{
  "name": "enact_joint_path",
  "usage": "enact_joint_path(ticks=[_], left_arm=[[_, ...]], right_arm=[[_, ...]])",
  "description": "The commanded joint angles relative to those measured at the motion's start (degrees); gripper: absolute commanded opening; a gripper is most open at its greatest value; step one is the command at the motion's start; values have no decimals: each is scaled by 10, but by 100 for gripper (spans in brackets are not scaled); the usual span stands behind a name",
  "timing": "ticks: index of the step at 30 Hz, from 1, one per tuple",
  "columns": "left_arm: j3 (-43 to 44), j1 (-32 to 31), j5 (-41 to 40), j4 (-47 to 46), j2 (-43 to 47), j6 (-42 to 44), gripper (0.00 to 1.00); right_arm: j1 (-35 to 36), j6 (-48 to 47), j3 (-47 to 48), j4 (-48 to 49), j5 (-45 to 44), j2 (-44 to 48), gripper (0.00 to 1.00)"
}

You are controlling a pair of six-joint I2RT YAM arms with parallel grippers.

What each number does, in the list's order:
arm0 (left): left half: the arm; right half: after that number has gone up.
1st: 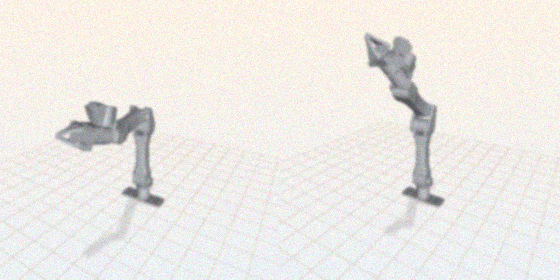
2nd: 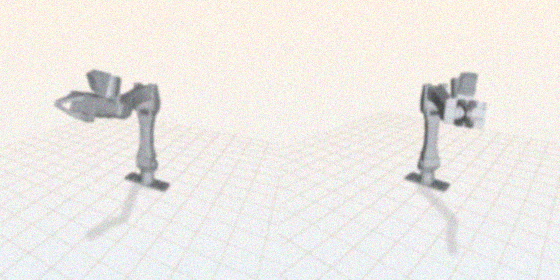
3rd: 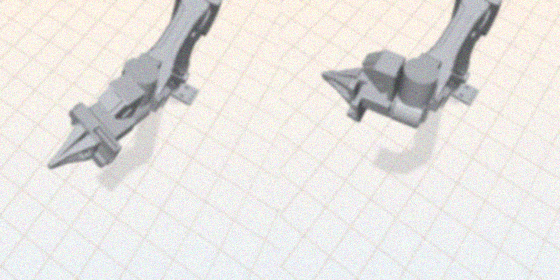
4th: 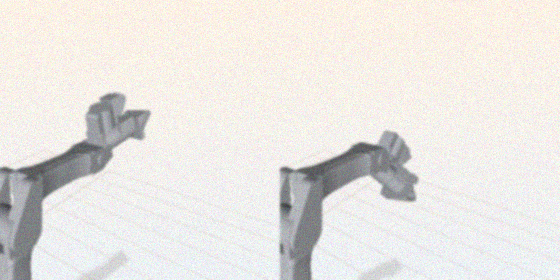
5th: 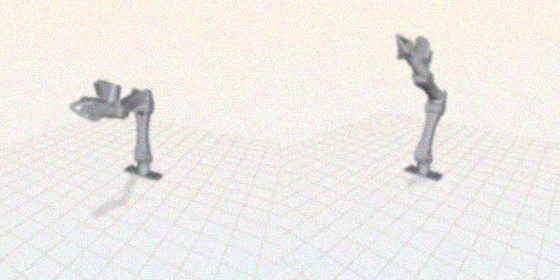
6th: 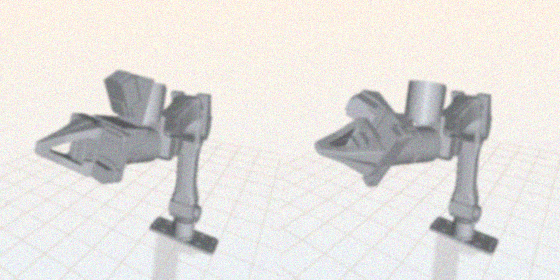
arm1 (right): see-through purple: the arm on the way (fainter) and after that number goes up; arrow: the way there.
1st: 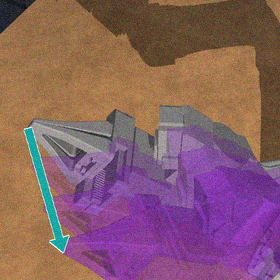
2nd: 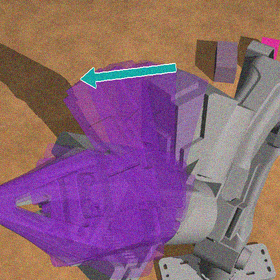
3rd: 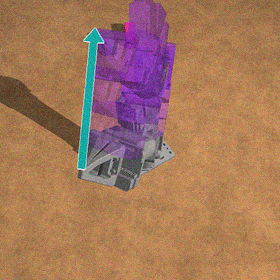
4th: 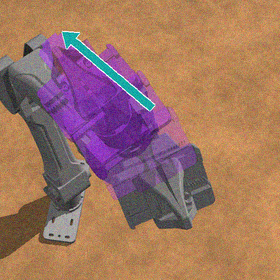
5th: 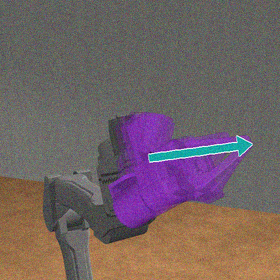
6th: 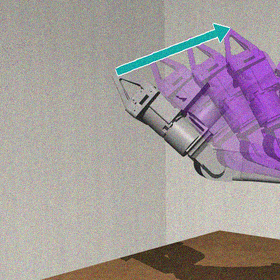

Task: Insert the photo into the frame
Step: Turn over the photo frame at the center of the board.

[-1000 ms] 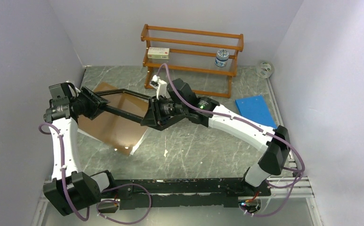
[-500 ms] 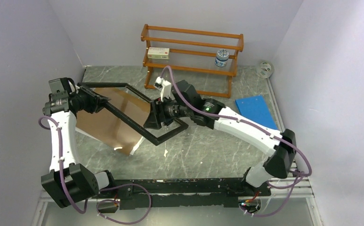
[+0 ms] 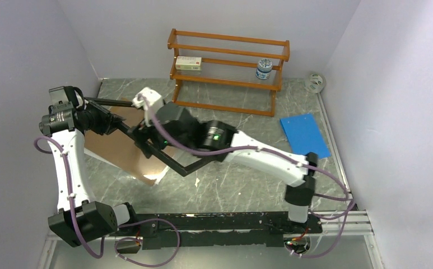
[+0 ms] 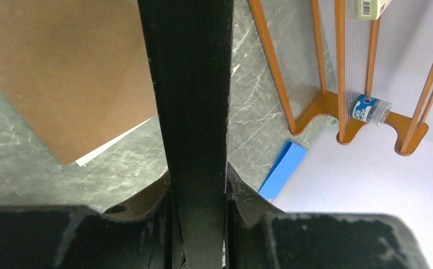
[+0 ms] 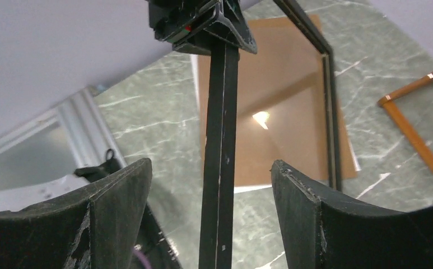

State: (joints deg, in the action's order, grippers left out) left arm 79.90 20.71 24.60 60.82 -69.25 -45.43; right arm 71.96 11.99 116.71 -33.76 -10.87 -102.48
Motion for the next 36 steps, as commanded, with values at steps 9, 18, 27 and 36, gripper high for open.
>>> enact_joint_path(ticks=[9,18,27,36], left_arm=[[37,1,9,30,26,16,3],[41,1,7,34,35,22,3],[90,1,-1,31,31,27,51],[143,1,21,15,14,56,94]], right_arm=[[61,-148,186,-123,-219,-173,73],[76,-177,221,-133,-266,-204,33],[88,-187,211,-137,-298,-157,0],[84,-156,126,-96,-273,-55,0]])
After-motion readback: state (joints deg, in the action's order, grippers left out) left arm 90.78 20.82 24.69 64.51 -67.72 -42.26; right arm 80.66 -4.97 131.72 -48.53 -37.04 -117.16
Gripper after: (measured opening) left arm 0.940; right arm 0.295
